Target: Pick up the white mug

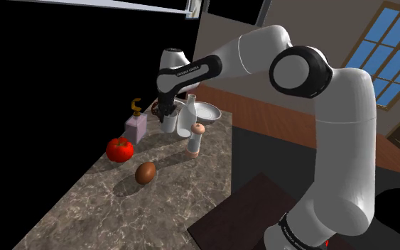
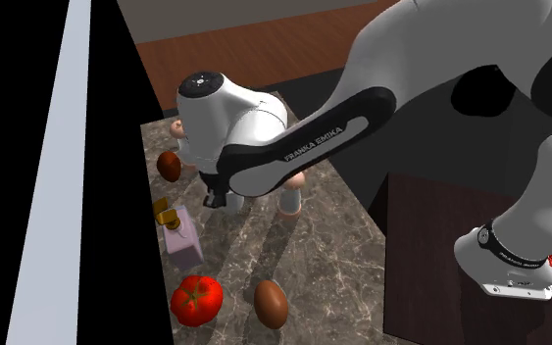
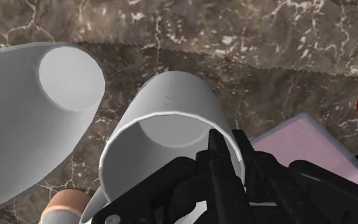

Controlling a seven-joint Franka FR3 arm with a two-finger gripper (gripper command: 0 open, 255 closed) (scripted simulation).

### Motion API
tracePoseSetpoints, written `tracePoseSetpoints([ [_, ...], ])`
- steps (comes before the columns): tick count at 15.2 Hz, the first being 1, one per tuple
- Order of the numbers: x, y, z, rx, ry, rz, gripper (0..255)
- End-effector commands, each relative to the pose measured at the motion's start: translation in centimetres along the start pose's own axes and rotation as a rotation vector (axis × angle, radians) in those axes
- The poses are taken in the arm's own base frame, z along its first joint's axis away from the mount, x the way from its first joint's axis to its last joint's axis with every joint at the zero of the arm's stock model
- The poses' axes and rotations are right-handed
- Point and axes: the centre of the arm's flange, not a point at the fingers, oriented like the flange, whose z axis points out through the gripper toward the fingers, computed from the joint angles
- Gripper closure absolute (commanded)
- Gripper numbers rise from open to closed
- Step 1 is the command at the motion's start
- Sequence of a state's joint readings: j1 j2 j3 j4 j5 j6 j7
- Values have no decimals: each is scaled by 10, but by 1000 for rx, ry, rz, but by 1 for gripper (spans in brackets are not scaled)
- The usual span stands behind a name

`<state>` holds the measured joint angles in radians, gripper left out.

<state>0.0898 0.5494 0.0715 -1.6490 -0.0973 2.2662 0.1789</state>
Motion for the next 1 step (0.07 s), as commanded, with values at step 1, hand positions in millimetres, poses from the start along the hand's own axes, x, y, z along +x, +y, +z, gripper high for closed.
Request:
tracePoseSetpoints([
  [1, 0, 0, -3, 0, -1, 0, 255],
])
